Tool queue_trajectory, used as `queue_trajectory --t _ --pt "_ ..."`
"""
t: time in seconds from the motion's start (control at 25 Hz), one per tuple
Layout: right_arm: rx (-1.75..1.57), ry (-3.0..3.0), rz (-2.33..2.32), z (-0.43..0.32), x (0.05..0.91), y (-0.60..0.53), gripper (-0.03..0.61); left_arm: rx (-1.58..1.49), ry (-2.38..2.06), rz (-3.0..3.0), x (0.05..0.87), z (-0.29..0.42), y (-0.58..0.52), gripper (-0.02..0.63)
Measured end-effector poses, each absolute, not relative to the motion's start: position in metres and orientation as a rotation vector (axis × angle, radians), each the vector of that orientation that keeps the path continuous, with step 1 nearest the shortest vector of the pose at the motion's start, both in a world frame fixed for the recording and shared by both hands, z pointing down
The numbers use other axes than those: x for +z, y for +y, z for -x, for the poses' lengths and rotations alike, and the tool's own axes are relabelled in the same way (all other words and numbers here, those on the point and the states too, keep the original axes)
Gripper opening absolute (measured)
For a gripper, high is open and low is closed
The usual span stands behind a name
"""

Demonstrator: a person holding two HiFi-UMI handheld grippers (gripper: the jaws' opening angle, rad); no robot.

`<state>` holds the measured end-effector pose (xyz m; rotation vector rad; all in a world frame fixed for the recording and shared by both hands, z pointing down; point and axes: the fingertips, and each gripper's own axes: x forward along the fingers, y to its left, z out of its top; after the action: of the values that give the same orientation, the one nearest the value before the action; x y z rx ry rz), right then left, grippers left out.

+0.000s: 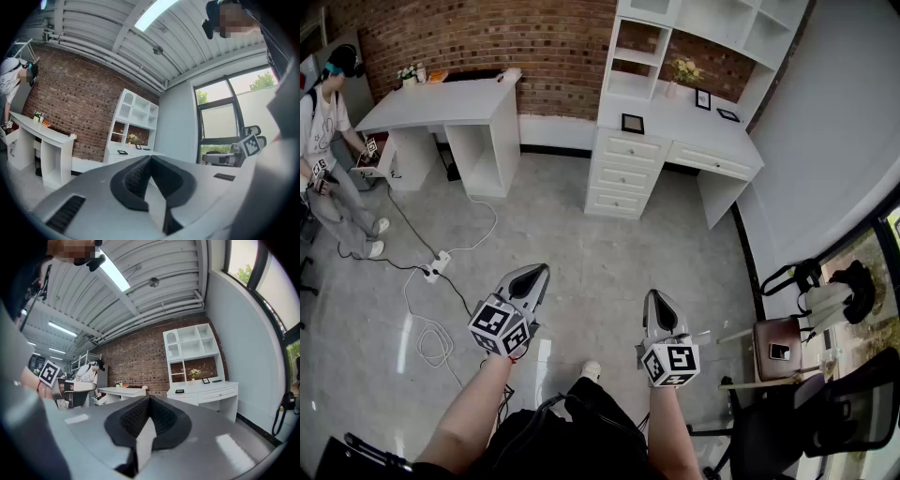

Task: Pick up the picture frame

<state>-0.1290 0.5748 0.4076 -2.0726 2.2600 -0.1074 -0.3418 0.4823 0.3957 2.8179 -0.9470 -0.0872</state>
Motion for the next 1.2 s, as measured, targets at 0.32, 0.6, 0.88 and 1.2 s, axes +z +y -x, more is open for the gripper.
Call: queue_trajectory --t 0.32,0.6,0.88,1.2 --pt "-0.110 2.256 2.109 0.067 0.413 0.526 0.003 -0.093 -0.902 -2.803 0.406 0.273 0.430 0.005" --pt "-0.165 2.302 2.100 0.024 0.428 0.484 0.003 -0.077 -0.955 -2.761 0.412 0.236 0.385 0.005" --pt "-0.219 2.314 2.038 0.000 0.435 0.448 0.003 -0.035 -1.004 -2.751 0.414 0.214 0.360 0.005" --pt "-0.248 2.286 1.911 -0.009 0.431 0.423 0.005 -0.020 -1.041 -2.733 0.421 0.205 0.332 0.005"
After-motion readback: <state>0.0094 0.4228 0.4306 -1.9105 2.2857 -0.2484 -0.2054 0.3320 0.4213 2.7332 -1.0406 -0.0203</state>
